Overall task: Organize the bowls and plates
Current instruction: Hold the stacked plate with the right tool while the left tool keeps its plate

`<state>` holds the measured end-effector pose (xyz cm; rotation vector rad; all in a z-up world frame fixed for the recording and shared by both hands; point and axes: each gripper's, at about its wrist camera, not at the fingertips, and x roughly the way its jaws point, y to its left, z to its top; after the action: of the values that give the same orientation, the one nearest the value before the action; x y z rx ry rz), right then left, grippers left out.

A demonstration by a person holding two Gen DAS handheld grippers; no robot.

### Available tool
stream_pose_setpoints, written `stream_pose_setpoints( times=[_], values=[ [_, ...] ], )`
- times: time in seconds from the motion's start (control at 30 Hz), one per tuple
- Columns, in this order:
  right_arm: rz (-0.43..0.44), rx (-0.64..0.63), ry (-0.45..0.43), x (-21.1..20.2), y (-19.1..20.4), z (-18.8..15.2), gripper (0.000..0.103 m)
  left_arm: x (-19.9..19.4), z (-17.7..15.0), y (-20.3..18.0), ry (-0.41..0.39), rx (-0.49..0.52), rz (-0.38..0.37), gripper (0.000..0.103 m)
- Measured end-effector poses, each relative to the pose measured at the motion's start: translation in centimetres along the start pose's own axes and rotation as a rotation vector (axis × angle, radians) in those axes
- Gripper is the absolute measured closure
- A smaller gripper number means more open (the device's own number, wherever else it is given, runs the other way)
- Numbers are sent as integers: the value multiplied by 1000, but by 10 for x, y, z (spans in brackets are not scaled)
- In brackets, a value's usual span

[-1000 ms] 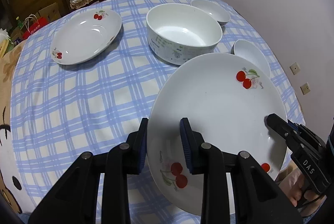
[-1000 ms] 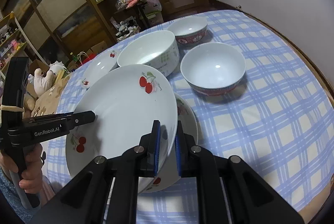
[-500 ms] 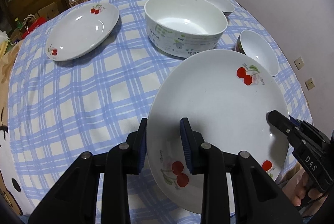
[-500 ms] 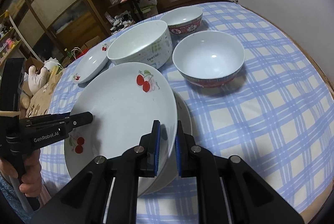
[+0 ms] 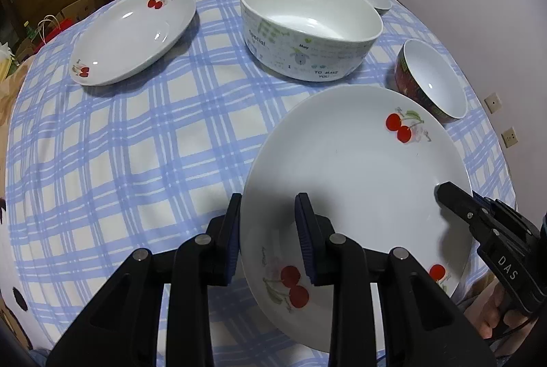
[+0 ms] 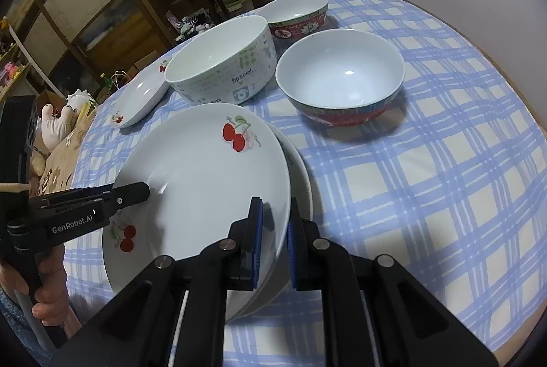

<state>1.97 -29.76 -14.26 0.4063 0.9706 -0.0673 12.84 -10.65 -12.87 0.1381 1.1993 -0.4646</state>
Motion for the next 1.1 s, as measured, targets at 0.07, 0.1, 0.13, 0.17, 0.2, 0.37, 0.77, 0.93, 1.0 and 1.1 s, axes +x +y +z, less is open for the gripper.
stream_pose_setpoints(
  times=[0.07,0.1,0.13,0.17,0.2,0.37,0.77,0.93,1.0,1.1],
  values=[
    [-2,1,3,1,-1,0,89,1,0,0,1,3,2,74],
    [-2,2,5,2,-1,0,89,1,0,0,1,3,2,74],
    [-2,2,6,2,-1,-1,89,1,0,0,1,3,2,74],
    [-4,2,9,3,-1,-1,89,2,0,0,1,2,3,74],
    [-5,2,11,4,-1,-1,89,2,0,0,1,0,4,74],
    [-5,2,16,6,0,-1,89,4,-2,-4,-4,18,30,74],
    [-14,2,34,15,0,-2,88,10,-3,-1,11,9,25,74],
    [-16,-5,43,20,0,-3,88,16,-3,-1,16,17,43,74],
    [-20,-10,42,20,1,-2,88,17,-3,0,20,16,43,74],
    [-23,-12,41,20,1,-2,88,19,-2,0,21,17,46,74]
  ],
)
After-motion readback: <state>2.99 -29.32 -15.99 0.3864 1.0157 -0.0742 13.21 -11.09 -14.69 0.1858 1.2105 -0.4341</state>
